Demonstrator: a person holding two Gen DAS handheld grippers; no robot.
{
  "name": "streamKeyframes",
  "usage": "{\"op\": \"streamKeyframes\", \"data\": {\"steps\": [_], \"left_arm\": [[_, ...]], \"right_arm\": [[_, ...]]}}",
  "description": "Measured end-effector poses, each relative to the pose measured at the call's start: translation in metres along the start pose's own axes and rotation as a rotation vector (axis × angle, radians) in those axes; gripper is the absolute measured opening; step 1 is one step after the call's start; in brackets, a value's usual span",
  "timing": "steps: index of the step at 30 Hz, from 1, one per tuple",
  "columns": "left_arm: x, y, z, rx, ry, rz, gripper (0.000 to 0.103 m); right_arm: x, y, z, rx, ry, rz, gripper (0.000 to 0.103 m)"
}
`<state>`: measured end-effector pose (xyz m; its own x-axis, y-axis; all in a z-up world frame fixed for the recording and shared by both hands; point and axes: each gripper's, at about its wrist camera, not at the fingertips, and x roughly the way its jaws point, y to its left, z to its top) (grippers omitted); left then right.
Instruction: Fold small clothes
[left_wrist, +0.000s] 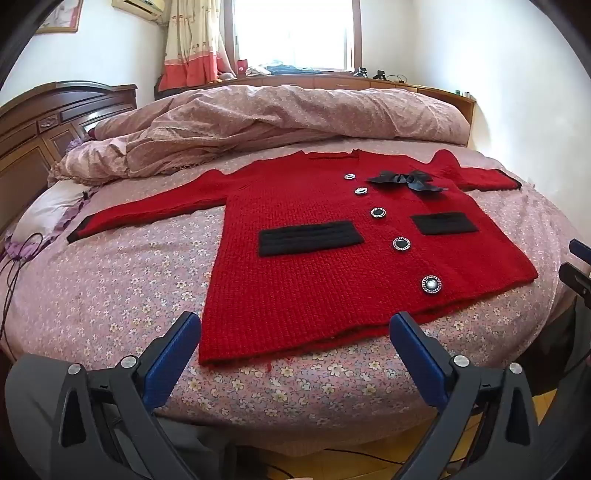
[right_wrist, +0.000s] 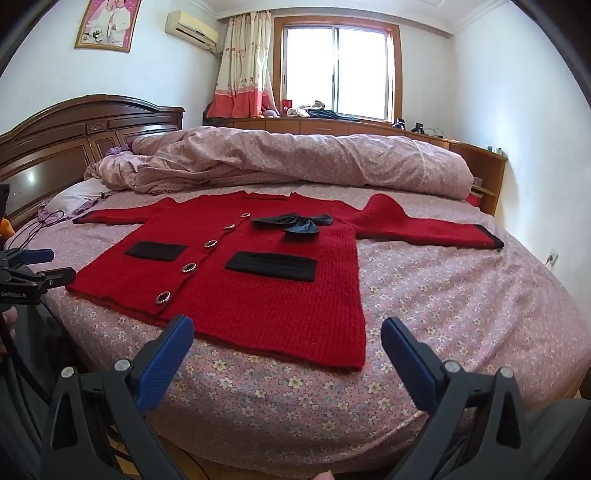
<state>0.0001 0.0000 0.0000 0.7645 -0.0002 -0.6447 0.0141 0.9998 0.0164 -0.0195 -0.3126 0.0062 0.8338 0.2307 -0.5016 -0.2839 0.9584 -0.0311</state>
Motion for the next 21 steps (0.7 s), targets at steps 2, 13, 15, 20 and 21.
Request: {"op": "streamKeyframes", "data": {"steps": [2, 13, 15, 20, 21], "left_arm": [[0.0004, -0.0002, 0.0002, 0.0, 0.001, 0.0, 0.099], [0.0026, -0.0005, -0.0006, 0.001, -0.001, 0.002, 0.099], [0.003, -0.0013, -0.0025, 0.001, -0.001, 0.001, 0.099], [0.0024, -0.0019, -0.0046, 0.002, -0.002, 0.0, 0.099], [0.0026, -0.002, -0.0046, 0.001, -0.003, -0.001, 0.099]], "right_arm": [[-0.0002, 0.0009, -0.0003, -0.018, -0.006, -0.009, 0.103], [0.002, -0.0007, -0.0017, 0.003, -0.005, 0.0, 0.103], [0.0021, -0.0005, -0.0019, 0.003, -0.005, -0.001, 0.103], [0.0027, -0.0003, -0.0026, 0.001, -0.005, 0.0, 0.103], [0.0027, -0.0006, -0.0026, 0.001, -0.005, -0.002, 0.103]]}}
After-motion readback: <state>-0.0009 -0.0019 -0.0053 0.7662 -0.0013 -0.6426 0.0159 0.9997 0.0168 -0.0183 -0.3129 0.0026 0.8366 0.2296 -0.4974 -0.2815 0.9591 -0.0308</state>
